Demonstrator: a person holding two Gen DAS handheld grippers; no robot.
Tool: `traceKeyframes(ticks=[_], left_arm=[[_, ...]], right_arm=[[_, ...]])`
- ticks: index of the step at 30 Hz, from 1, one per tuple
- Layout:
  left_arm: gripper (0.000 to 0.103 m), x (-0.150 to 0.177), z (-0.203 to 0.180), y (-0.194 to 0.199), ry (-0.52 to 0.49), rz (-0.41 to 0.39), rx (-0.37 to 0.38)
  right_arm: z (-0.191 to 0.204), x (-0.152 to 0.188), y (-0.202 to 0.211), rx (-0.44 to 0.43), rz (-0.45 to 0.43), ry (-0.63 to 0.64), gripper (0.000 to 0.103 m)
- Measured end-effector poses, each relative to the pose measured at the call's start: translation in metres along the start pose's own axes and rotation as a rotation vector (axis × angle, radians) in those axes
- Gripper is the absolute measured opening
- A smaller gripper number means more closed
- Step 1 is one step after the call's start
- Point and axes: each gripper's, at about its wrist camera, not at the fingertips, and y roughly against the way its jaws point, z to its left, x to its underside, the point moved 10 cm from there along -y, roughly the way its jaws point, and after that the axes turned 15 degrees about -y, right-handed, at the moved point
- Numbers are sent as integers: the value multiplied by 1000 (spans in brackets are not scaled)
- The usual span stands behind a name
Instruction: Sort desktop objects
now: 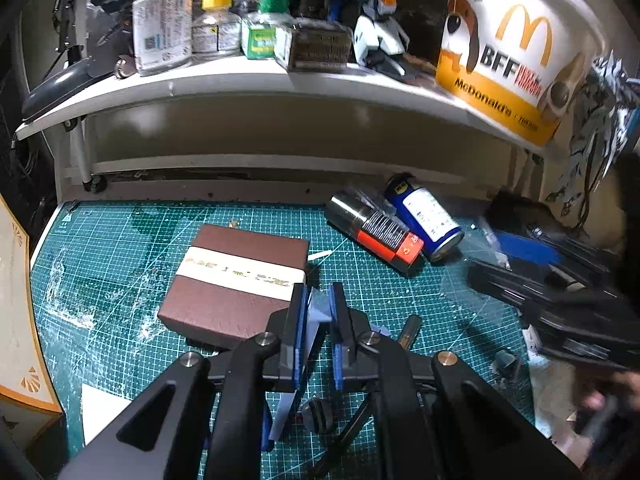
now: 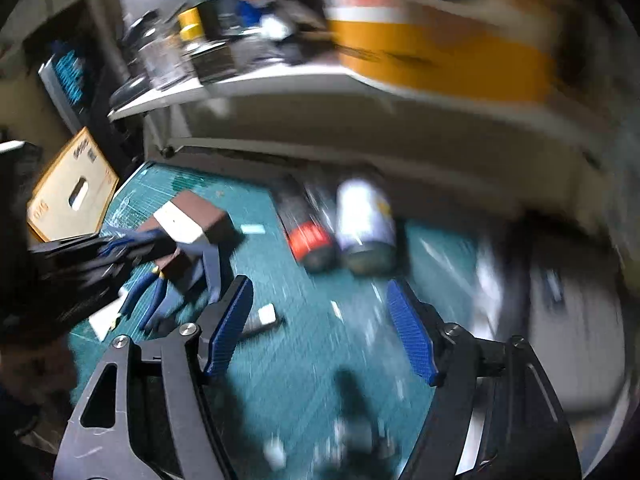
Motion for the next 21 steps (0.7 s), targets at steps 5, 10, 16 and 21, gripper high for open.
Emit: traceKeyframes(ticks=[5, 10, 16, 21], left_arm=[[11, -1, 4, 6, 31, -12, 6], [11, -2, 7, 13, 54, -29, 23], [11, -5, 7, 24, 60, -50, 50], [11, -7, 10, 32, 64, -58, 61]], right_arm=[[24, -21, -51, 8, 42, 135, 41], [25, -27, -77, 41, 77, 153, 39], [24, -25, -92, 74, 87, 157, 38], [24, -25, -93, 75, 102, 133, 33]])
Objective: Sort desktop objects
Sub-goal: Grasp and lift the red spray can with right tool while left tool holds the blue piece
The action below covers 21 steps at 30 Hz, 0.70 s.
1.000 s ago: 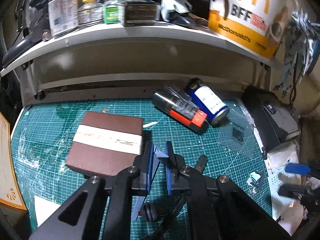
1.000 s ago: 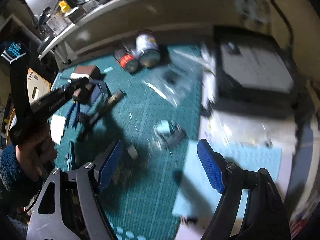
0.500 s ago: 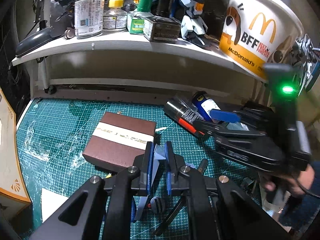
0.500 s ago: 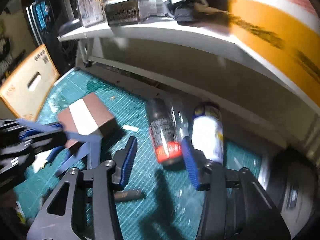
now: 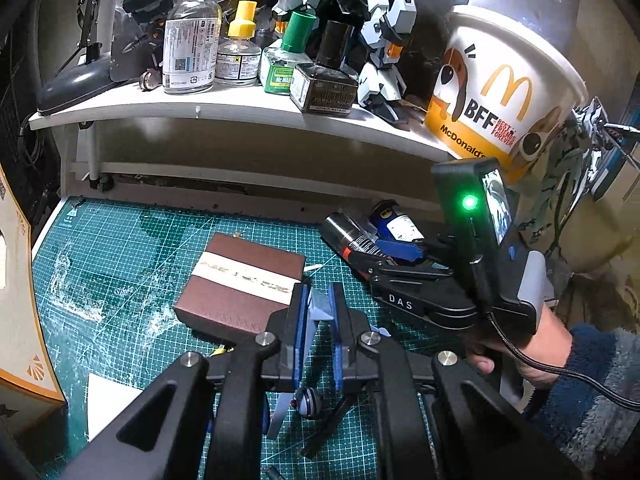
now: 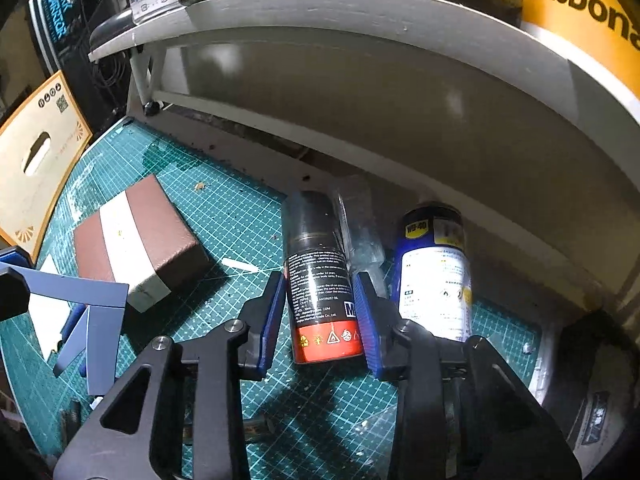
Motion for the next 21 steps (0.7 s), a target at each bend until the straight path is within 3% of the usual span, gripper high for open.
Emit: traceKeyframes(ticks=[12, 18, 21], left_arm=[[11, -10, 5, 23, -14, -27, 15], [11, -14, 5, 42, -24, -32, 21], [11, -16, 6, 52, -29, 3, 9]], right_arm=[[6, 14, 51, -36, -22, -77, 32], [-6, 25, 96, -55, -17, -185, 32], [-11, 27, 124, -47, -23, -222, 32]])
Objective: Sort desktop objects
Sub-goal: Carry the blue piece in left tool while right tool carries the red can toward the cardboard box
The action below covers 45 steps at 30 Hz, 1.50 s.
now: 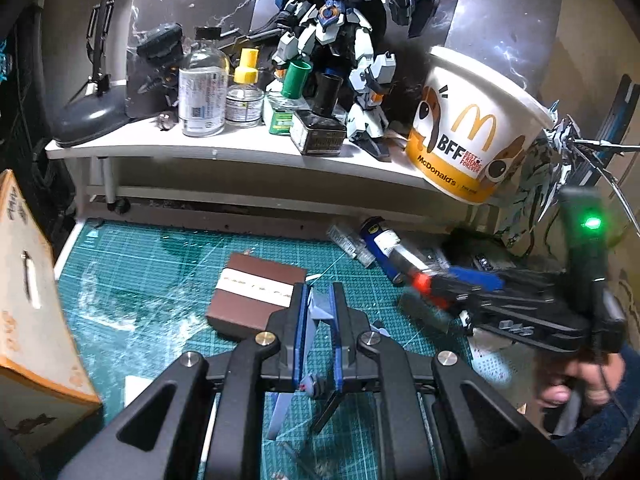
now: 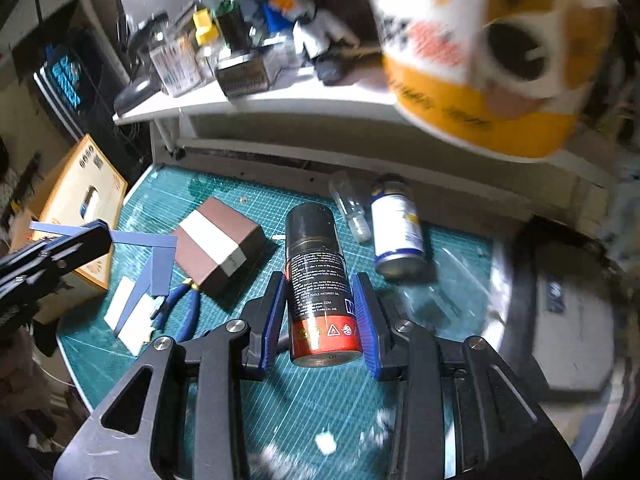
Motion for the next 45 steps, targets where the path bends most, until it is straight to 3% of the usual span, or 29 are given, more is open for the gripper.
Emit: traceKeyframes(ticks=[3, 9, 14, 19, 24, 34, 45], left_arm=[[11, -2, 2, 12, 16, 35, 0], [11, -22, -3, 55, -18, 11, -1], [11, -45, -7, 99, -35, -15, -4], [11, -59, -7, 135, -73, 32, -64], [11, -71, -9, 169, -60, -13, -84], [11, -67, -5, 208, -4, -47, -145], [11, -58, 41, 241, 85, -67, -224]], right_arm=[[-4, 0, 31, 21, -4, -36, 32], [1, -1, 96, 36, -49, -83, 32], [18, -4, 149, 25, -83, -122, 32], [41, -7, 199, 10, -115, -125, 32], [67, -11, 233, -34, -130, -101, 32], [100, -19, 260, -110, -147, -35, 32], [156, -22, 247, -176, -106, 67, 32]])
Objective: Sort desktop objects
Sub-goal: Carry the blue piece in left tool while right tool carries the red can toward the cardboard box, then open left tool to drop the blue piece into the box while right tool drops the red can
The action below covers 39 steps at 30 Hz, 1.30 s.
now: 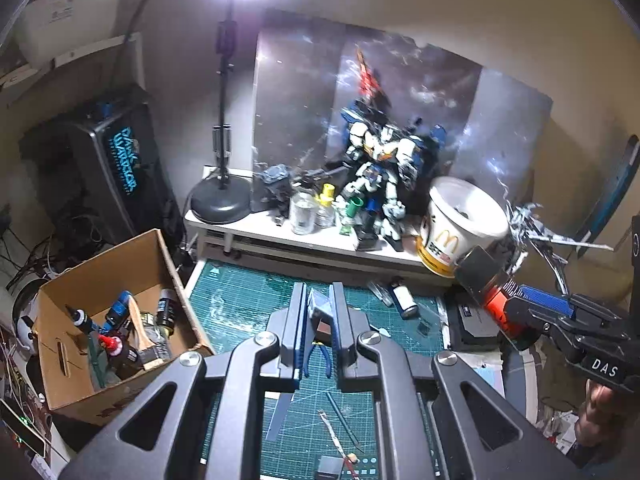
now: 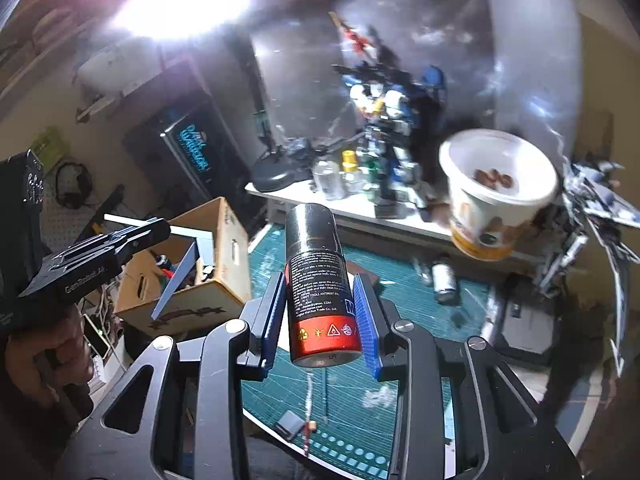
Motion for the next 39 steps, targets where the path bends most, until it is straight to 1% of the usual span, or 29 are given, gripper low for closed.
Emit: traceKeyframes(ticks=[6, 10, 18, 21, 25, 30, 36, 39], left_arm=[[11, -1, 34, 3, 10, -12, -8], [11, 0, 67, 0, 22, -8, -8], [11, 10, 162, -6, 63, 6, -32], [11, 18, 199, -10, 87, 17, -41], [11, 32, 238, -13, 111, 40, -62], [11, 51, 279, -11, 160, 73, -109], [11, 75, 314, -1, 227, 105, -217], [11, 93, 330, 5, 273, 132, -256]], right_arm=[[44, -7, -18, -23, 3, 37, 32], [73, -12, -36, -14, -3, 33, 32], [136, -14, -85, 9, 17, 35, 32], [161, -9, -109, 17, 34, 46, 32], [192, -3, -141, 17, 61, 57, 32], [227, 3, -174, -3, 97, 75, 32], [255, 10, -207, -46, 145, 130, 32], [264, 17, -226, -65, 192, 167, 32]])
